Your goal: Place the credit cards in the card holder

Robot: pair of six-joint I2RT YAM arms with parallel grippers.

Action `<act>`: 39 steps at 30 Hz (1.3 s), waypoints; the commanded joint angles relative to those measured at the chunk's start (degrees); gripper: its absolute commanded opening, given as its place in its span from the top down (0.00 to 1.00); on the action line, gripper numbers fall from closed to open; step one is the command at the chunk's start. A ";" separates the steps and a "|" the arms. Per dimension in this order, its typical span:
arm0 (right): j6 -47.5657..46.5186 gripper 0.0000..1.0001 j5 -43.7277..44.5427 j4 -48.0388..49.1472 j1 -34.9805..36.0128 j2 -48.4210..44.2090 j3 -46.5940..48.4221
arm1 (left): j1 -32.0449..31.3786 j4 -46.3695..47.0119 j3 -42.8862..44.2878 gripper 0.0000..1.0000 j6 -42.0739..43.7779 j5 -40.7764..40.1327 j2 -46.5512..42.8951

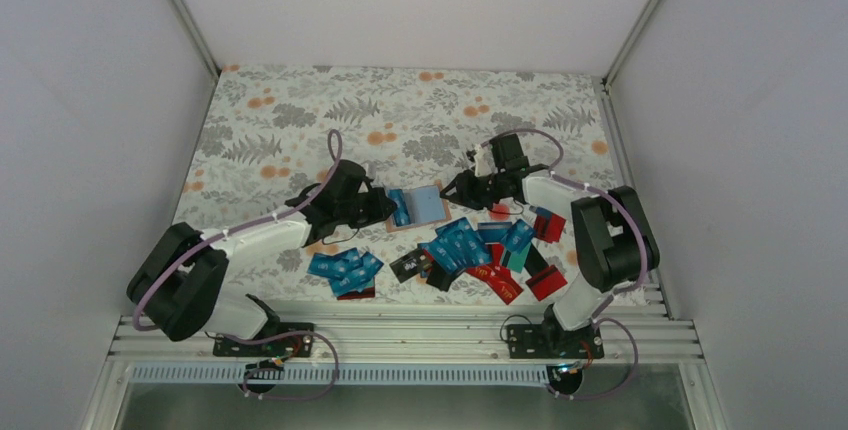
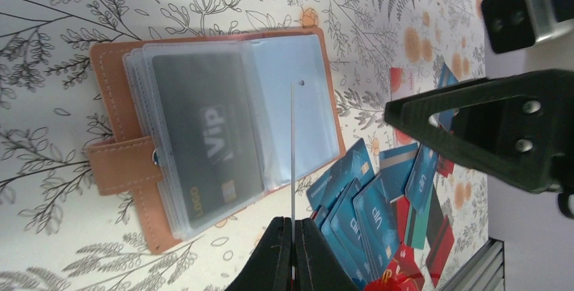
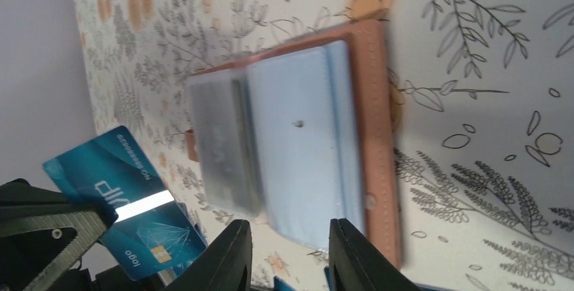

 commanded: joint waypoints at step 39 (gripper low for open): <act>-1.48 0.81 0.30 4.23 0.33 9.17 -0.84 | 1.22 13.62 2.78 0.98 -2.34 -1.70 14.22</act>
